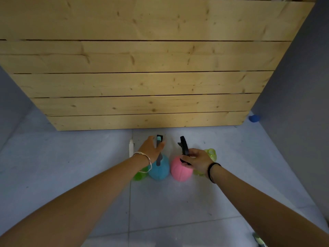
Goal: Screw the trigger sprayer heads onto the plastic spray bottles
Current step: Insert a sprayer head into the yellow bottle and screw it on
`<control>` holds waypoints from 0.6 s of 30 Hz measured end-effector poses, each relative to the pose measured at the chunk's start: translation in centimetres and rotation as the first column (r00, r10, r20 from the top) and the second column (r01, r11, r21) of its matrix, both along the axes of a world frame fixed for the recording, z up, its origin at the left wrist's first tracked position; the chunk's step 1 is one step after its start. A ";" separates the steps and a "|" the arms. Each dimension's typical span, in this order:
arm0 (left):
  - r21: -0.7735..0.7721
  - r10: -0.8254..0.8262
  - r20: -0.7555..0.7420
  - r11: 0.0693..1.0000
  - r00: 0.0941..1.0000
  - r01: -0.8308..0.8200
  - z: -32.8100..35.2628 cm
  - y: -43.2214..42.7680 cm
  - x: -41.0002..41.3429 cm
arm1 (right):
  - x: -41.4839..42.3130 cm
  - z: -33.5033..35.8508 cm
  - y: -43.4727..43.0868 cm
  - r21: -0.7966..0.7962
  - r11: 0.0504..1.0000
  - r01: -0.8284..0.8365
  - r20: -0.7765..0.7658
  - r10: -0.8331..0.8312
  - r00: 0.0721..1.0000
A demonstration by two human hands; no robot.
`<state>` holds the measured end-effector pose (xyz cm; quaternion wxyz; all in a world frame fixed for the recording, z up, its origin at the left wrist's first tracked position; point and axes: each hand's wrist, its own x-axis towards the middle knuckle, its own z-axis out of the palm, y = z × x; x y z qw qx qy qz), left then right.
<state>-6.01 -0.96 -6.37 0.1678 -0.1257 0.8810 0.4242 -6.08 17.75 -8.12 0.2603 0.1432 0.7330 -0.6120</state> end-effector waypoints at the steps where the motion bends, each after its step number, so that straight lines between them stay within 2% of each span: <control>1: 0.008 0.007 0.001 1.000 1.000 -0.007 0.0 0.0 -0.1 | 0.1 -0.2 -0.2 -0.022 0.999 0.041 -0.004 -0.041 0.999; 7: 0.032 0.027 -0.007 0.999 1.000 -0.027 0.3 0.4 -0.1 | 0.2 -1.3 -0.8 -0.011 0.988 0.154 -0.054 -0.154 0.987; 13: 0.039 0.049 -0.024 0.998 0.999 -0.048 0.5 0.7 -0.2 | 0.1 -0.6 -0.6 0.047 0.998 0.040 -0.037 -0.038 0.999; 14: 0.030 0.052 -0.034 0.998 0.998 -0.051 0.6 0.7 -0.2 | 0.1 -0.3 -0.3 0.161 0.987 -0.009 -0.091 0.024 0.996; 16: 0.015 0.062 -0.056 0.998 0.996 -0.062 0.6 0.7 -0.2 | 0.0 0.2 0.7 0.496 0.868 0.004 -0.296 0.165 0.941; 17: 0.008 0.063 -0.086 0.998 0.994 -0.063 0.7 0.8 -0.2 | -0.1 0.4 1.3 0.587 0.806 0.073 -0.396 0.207 0.894; 18: -0.003 0.064 -0.123 0.998 0.990 -0.065 0.9 0.9 -0.2 | -0.2 0.6 2.0 0.609 0.782 0.135 -0.463 0.212 0.860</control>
